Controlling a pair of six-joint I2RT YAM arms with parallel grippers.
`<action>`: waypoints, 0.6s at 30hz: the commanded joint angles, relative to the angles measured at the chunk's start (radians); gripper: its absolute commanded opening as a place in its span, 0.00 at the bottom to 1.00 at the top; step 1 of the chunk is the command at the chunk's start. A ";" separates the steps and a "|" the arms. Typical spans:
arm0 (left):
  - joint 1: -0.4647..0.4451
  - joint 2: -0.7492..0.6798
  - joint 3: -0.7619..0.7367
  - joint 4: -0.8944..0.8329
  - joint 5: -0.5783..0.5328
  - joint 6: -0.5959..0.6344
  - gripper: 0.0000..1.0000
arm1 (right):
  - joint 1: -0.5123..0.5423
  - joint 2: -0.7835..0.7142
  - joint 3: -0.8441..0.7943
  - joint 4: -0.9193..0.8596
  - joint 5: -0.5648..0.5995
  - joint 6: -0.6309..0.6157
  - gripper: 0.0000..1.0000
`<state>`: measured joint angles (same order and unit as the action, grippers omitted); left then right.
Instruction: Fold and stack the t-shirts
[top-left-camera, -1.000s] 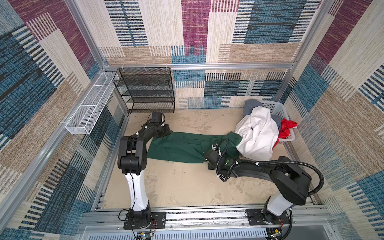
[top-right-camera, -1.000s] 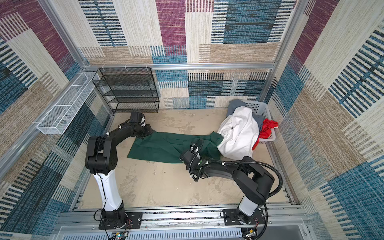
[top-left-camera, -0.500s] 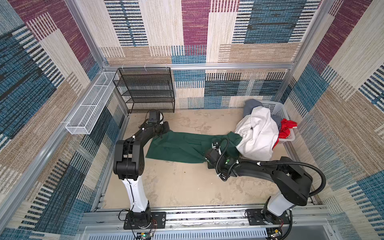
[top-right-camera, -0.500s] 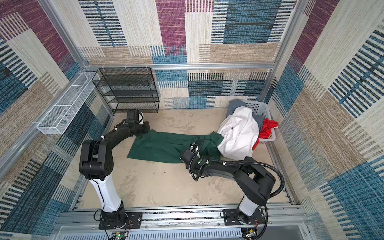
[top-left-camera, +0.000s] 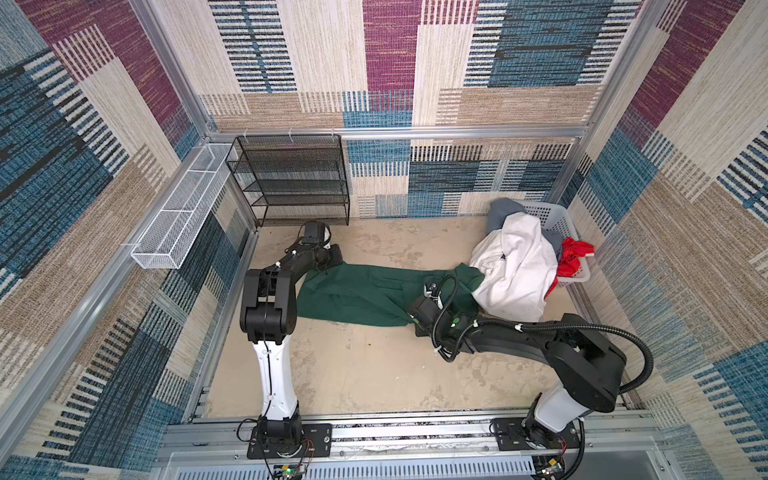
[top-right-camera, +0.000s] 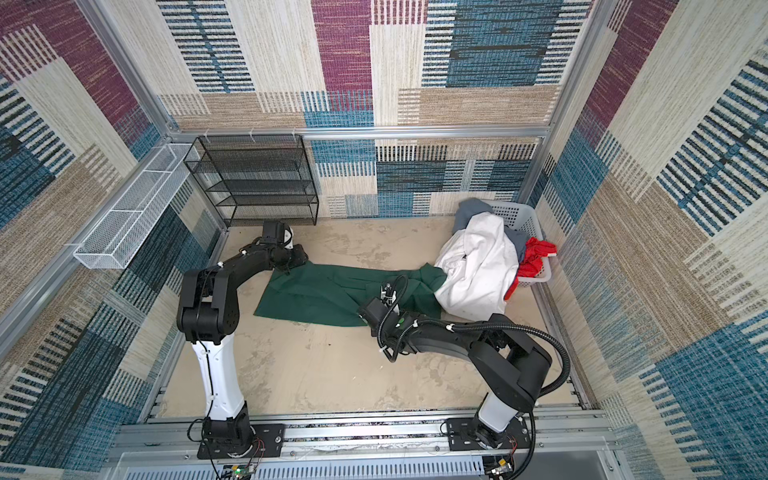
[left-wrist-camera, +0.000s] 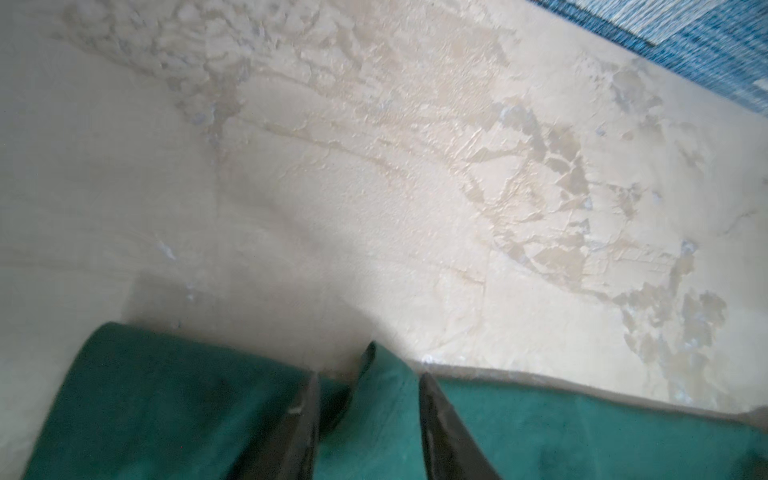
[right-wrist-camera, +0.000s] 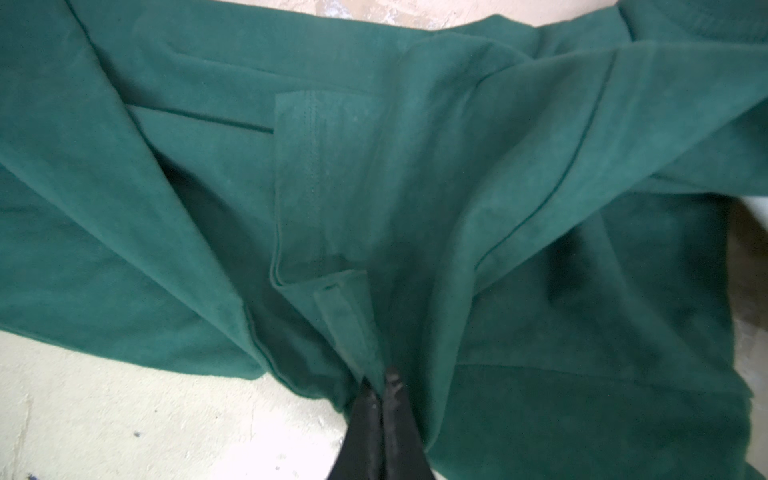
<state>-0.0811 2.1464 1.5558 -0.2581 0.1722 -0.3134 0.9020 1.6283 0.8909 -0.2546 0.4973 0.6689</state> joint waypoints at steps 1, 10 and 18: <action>0.000 0.016 0.024 -0.027 0.025 0.022 0.38 | 0.002 0.003 0.008 0.009 -0.003 0.005 0.00; -0.006 0.015 0.024 -0.040 0.018 0.036 0.10 | 0.000 0.005 0.027 -0.008 0.018 0.001 0.00; -0.006 -0.054 -0.003 -0.034 -0.026 0.043 0.00 | 0.000 -0.007 0.084 -0.083 0.112 -0.018 0.00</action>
<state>-0.0875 2.1128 1.5600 -0.2955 0.1669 -0.2890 0.9009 1.6299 0.9508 -0.3016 0.5354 0.6613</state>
